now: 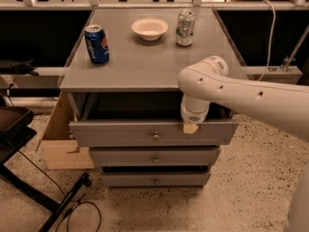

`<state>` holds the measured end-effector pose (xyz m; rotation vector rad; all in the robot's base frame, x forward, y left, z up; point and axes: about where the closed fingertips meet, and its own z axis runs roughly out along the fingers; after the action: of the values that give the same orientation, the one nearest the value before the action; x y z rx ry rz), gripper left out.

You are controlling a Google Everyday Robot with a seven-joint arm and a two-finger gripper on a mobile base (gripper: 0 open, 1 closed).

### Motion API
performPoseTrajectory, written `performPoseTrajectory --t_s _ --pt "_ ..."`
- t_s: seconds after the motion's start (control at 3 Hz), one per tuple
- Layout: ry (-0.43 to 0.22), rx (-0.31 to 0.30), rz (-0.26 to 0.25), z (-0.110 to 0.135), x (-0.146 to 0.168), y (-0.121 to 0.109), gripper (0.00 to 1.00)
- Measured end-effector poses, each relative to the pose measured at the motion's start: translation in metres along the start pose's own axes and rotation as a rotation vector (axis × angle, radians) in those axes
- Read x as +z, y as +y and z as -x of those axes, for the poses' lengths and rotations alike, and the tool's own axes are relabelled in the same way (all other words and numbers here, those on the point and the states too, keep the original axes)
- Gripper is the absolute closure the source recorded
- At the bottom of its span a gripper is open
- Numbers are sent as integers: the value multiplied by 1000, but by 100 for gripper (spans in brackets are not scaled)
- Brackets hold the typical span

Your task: Open top drawer

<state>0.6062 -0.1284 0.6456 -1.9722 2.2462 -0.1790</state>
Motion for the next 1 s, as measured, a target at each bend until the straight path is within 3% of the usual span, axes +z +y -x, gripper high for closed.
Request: performPoseTrajectory --t_s 0.33,1.0 --pt "0 0 0 0 -2 -1 100" --pt "-2 22 29 -11 -4 21 100"
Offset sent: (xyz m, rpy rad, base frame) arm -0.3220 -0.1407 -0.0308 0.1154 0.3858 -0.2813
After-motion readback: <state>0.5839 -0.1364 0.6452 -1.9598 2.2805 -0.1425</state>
